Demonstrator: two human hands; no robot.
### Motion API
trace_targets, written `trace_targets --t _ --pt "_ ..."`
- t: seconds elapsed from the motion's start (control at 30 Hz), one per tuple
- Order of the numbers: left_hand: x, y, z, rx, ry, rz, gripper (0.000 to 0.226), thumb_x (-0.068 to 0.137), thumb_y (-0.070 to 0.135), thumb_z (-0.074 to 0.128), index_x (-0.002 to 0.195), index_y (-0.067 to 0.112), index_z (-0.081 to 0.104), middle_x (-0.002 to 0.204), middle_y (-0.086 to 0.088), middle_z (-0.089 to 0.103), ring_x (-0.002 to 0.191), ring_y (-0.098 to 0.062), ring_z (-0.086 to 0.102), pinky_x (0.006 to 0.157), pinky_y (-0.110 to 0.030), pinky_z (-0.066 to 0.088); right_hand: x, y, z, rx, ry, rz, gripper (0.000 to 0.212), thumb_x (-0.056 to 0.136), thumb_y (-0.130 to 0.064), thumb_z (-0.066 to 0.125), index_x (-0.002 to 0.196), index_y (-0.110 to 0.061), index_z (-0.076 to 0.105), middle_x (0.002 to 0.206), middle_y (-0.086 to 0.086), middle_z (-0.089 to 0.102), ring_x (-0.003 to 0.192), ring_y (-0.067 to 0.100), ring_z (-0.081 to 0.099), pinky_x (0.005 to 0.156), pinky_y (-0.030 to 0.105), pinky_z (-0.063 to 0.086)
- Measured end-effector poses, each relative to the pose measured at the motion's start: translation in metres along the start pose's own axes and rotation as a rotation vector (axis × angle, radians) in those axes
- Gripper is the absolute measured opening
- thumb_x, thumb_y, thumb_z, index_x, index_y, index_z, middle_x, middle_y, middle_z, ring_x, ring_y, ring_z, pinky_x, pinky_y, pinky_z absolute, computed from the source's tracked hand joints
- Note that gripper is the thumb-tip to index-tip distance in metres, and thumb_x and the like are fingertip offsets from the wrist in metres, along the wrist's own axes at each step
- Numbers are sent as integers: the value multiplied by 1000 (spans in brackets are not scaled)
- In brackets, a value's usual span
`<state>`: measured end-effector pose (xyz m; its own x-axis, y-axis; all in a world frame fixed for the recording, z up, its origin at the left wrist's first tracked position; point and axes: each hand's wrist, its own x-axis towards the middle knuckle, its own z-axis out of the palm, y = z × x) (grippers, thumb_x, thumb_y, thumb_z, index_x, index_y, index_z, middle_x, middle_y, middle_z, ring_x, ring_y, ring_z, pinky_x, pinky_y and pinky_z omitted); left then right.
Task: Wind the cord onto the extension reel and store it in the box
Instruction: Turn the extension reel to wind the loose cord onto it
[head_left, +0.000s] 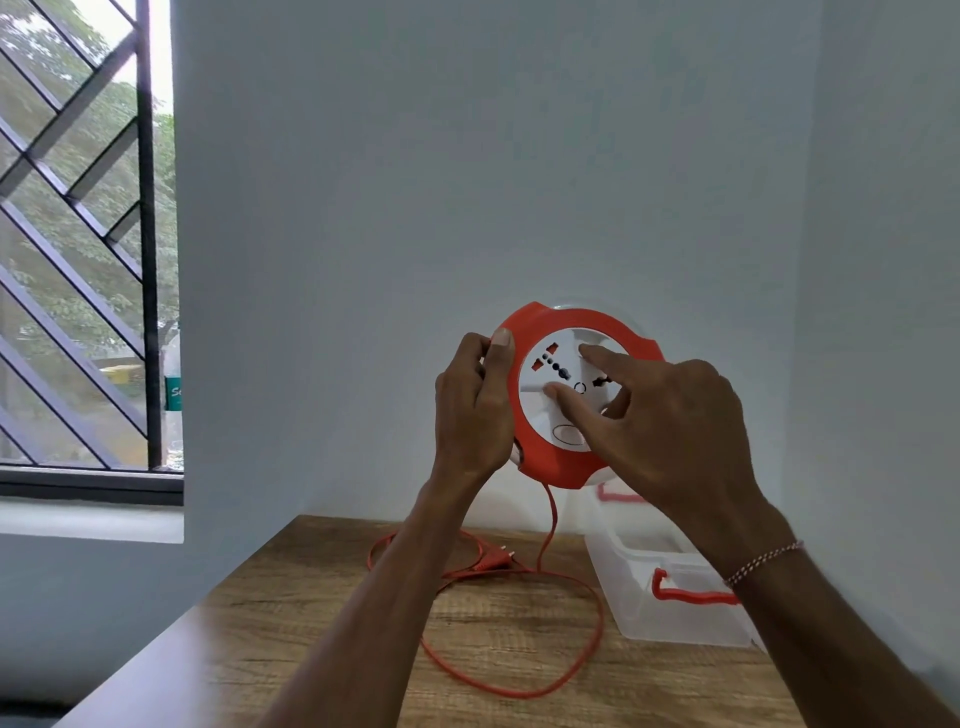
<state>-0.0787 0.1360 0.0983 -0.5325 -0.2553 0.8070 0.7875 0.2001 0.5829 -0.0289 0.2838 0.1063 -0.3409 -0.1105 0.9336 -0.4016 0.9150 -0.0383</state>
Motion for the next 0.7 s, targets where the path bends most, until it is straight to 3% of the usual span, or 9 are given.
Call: trace_targets --t 0.07,0.13,0.23,0.33,0.4,0.57,0.7 --pt "2 0 -2 -15 -2 -12 24 100 38 40 90 22 55 79 0 68 71 -21 68 65 -40 61 2 5 -5 -20 40 -97 40 83 -47 61 109 -18 70 88 5 75 71 23 68 70 31 53" --pt "4 -1 -3 -18 0 -16 23 101 38 40 90 24 55 78 6 67 72 -18 68 64 -33 60 5 10 -9 -32 8 -161 27 82 -33 67 105 -21 71 102 6 72 87 24 62 72 32 52" --pt "6 -4 -4 -21 3 -14 25 100 38 40 94 20 56 80 8 67 73 -16 69 63 -28 60 7 8 -10 -49 -201 -197 38 80 -16 70 114 -32 66 130 4 58 116 27 47 82 41 53" --pt "5 -4 -3 -11 3 5 23 101 37 40 90 23 55 78 8 66 72 -17 68 64 -29 60 4 2 -10 -108 -360 -198 51 82 -18 69 127 -39 56 146 3 40 132 27 31 97 47 45" --pt "5 -4 -2 -1 5 14 22 101 36 40 88 26 54 77 9 65 72 -16 68 63 -28 59 2 -1 -11 -134 -338 -211 54 79 -22 72 127 -39 56 144 5 43 130 30 35 94 48 47" --pt "4 -5 0 14 4 20 28 100 37 41 96 14 57 78 8 67 71 -15 68 62 -26 60 0 2 -4 -155 -220 -175 56 59 -28 86 112 -35 68 117 11 64 98 32 58 71 43 55" --pt "3 -6 0 9 6 26 35 100 38 42 98 7 58 80 1 68 68 -18 68 62 -31 61 -2 8 0 -156 -166 -140 55 71 -43 73 123 -43 57 113 6 64 96 25 57 70 34 52"
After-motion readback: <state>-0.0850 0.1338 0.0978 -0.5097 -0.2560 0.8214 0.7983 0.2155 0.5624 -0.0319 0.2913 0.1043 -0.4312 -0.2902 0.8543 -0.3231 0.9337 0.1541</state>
